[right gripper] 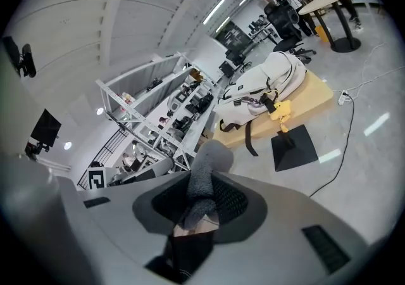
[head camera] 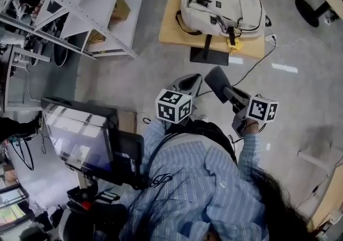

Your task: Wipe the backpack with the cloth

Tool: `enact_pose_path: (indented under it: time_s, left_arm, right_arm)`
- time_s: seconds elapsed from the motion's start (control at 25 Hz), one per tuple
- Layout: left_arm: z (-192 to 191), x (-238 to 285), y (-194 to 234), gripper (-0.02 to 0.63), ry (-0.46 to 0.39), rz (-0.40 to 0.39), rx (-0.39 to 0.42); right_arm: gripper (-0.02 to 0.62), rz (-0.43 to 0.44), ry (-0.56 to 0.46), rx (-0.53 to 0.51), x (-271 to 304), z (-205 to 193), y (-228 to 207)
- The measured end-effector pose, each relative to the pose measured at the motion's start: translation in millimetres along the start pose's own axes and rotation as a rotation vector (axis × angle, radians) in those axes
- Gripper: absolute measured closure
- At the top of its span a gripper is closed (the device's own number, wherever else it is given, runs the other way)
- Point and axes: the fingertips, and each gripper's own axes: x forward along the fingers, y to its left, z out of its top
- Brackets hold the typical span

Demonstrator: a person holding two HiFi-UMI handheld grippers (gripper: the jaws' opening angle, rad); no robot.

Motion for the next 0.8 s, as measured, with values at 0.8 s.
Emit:
enact_pose_path:
  time_s: [0.8]
  left_arm:
    - [31,-75,66,0.598,-0.029,-0.095,0.067]
  right_arm:
    - [0.495,0.000,-0.049,0.038,90,-28,85]
